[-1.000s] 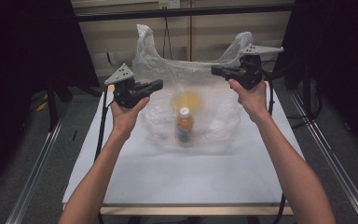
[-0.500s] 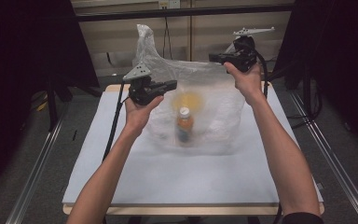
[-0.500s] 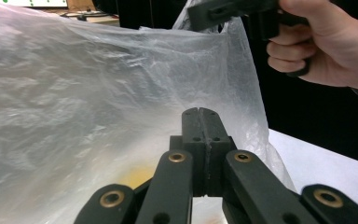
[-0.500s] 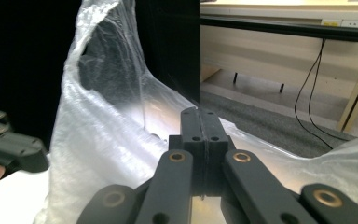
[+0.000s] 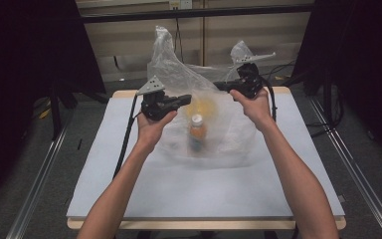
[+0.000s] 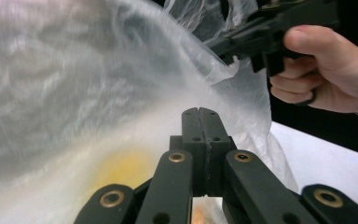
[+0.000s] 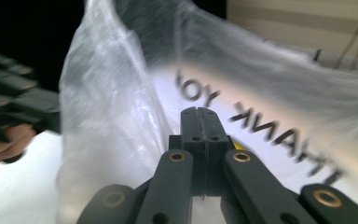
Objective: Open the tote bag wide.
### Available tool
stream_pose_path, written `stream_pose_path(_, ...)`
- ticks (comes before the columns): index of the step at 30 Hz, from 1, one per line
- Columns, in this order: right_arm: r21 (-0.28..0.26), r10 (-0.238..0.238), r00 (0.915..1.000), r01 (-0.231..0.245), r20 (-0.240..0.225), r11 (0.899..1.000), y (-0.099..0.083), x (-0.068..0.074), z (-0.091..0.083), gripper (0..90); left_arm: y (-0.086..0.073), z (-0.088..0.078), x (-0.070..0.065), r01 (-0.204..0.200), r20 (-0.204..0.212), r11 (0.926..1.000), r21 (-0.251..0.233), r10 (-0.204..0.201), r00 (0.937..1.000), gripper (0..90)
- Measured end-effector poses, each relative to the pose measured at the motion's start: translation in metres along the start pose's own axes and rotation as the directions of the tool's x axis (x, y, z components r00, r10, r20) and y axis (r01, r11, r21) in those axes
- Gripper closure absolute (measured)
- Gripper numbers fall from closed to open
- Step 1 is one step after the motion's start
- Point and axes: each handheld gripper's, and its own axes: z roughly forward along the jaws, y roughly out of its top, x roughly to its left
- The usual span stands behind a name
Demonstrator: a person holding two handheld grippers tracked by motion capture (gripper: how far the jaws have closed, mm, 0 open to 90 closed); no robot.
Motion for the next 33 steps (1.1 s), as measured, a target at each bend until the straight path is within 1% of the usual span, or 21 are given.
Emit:
stream_pose_path(2,0.004,0.002,0.9994,-0.002,-0.035,1.000,-0.010,0.006,0.002,90.0,-0.005,0.002,-0.001,0.010,0.015,0.9999,-0.001,-0.010,0.9998,90.0)
stream_pose_path(4,0.012,-0.009,0.9983,0.010,-0.058,1.000,-0.016,0.013,0.004,90.0,-0.010,0.003,-0.004,0.009,0.025,0.9999,0.006,-0.009,0.9996,90.0)
stream_pose_path(5,0.017,-0.015,0.9977,0.016,-0.066,1.000,-0.019,0.015,0.005,90.0,-0.012,0.003,-0.006,0.010,0.031,1.0000,0.001,-0.010,0.9995,90.0)
stream_pose_path(8,0.025,-0.028,0.9956,0.030,-0.090,0.999,-0.027,0.024,0.005,90.0,-0.018,0.002,-0.012,0.006,0.046,0.9999,0.013,-0.007,0.9989,90.0)
stream_pose_path(9,0.025,-0.034,0.9955,0.037,-0.088,0.999,-0.029,0.027,0.004,90.0,-0.021,0.000,-0.014,0.020,0.060,0.9998,0.000,-0.020,0.9980,90.0)
stream_pose_path(10,0.021,-0.040,0.9954,0.042,-0.087,0.999,-0.031,0.029,0.003,90.0,-0.023,-0.001,-0.015,0.022,0.069,0.9997,-0.007,-0.022,0.9974,90.0)
stream_pose_path(11,0.019,-0.044,0.9948,0.046,-0.092,0.999,-0.033,0.031,0.001,90.0,-0.025,-0.003,-0.017,0.013,0.069,0.9999,-0.007,-0.013,0.9975,90.0)
stream_pose_path(13,0.015,-0.038,0.9939,0.040,-0.104,0.999,-0.038,0.033,-0.002,90.0,-0.029,-0.004,-0.020,-0.015,0.056,0.9998,0.015,0.014,0.9984,90.0)
stream_pose_path(14,0.015,-0.035,0.9937,0.036,-0.107,0.999,-0.041,0.034,-0.003,90.0,-0.031,-0.004,-0.020,-0.015,0.050,0.9997,0.019,0.014,0.9987,90.0)
stream_pose_path(16,0.016,-0.035,0.9932,0.037,-0.111,0.999,-0.046,0.035,-0.004,90.0,-0.037,-0.005,-0.016,0.008,0.040,0.9997,0.022,-0.009,0.9992,90.0)
stream_pose_path(18,0.017,-0.031,0.9937,0.033,-0.107,0.999,-0.053,0.036,-0.005,90.0,-0.045,-0.005,-0.010,0.011,0.018,0.9987,0.050,-0.012,0.9998,90.0)
stream_pose_path(20,0.028,-0.026,0.9940,0.029,-0.107,0.999,-0.061,0.034,-0.005,90.0,-0.053,-0.004,-0.004,0.023,0.000,0.9974,0.068,-0.023,0.9997,90.0)
stream_pose_path(21,0.031,-0.025,0.9948,0.028,-0.099,0.999,-0.064,0.033,-0.005,90.0,-0.058,-0.003,0.000,0.043,0.000,0.9969,0.066,-0.043,0.9991,90.0)
stream_pose_path(22,0.032,-0.021,0.9957,0.024,-0.091,0.999,-0.068,0.030,-0.005,90.0,-0.063,-0.002,0.006,0.061,-0.019,0.9951,0.078,-0.060,0.9980,90.0)
stream_pose_path(23,0.036,-0.008,0.9956,0.011,-0.094,0.999,-0.072,0.028,-0.004,90.0,-0.068,0.000,0.011,0.067,-0.036,0.9936,0.091,-0.064,0.9973,90.0)
stream_pose_path(25,0.051,0.005,0.9959,0.000,-0.090,0.999,-0.079,0.024,-0.002,90.0,-0.079,0.002,0.020,0.092,-0.052,0.9893,0.114,-0.086,0.9949,90.0)
stream_pose_path(27,0.050,0.004,0.9947,0.001,-0.103,0.999,-0.084,0.027,-0.001,90.0,-0.084,0.002,0.022,0.105,-0.043,0.9878,0.115,-0.101,0.9940,90.0)
stream_pose_path(28,0.048,0.001,0.9935,0.004,-0.114,0.999,-0.085,0.028,-0.001,90.0,-0.085,0.001,0.021,0.104,-0.041,0.9873,0.120,-0.100,0.9942,90.0)
stream_pose_path(30,0.046,-0.008,0.9925,0.014,-0.122,0.999,-0.085,0.032,-0.003,90.0,-0.086,0.000,0.018,0.084,-0.036,0.9886,0.125,-0.080,0.9962,90.0)
stream_pose_path(32,0.034,-0.007,0.9900,0.012,-0.141,0.999,-0.084,0.036,-0.006,90.0,-0.085,-0.001,0.015,0.073,-0.030,0.9885,0.133,-0.069,0.9972,90.0)
stream_pose_path(33,0.035,-0.009,0.9903,0.014,-0.139,0.999,-0.084,0.038,-0.006,90.0,-0.086,0.000,0.013,0.063,-0.031,0.9872,0.147,-0.059,0.9978,90.0)
